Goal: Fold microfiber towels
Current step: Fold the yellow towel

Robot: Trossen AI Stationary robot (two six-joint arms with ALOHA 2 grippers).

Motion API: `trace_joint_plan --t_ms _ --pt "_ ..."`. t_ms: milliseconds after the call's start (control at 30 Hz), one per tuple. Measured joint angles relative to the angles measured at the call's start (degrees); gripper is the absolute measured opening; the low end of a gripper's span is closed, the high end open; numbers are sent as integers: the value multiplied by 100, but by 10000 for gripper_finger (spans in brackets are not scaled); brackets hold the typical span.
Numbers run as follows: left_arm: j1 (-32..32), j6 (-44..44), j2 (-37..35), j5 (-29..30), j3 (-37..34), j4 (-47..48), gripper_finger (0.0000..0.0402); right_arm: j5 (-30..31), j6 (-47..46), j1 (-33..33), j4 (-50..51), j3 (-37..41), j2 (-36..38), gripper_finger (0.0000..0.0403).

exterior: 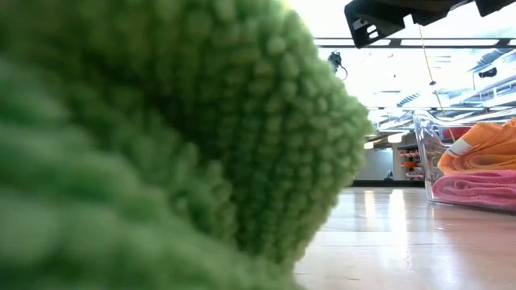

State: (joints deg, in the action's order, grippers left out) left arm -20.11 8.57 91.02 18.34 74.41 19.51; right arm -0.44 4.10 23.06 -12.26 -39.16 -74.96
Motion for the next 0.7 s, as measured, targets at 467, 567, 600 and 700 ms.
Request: trace_joint_plan --t_ms 467,567,600,700 --pt "882 -1832 -581 0 0 -1374 34 1069 57 66 -38 -1 0 113" --pt "1025 -2117 -601 3 -2 -1545 18 1385 71 -39 -16 -26 0 129" --pt "1048 -2235 -620 4 -4 -1599 13 1440 21 -101 -18 -47 0 136" --pt "1127 -2600 -657 -3 0 -1830 8 1556 -78 -334 -7 -130 0 158"
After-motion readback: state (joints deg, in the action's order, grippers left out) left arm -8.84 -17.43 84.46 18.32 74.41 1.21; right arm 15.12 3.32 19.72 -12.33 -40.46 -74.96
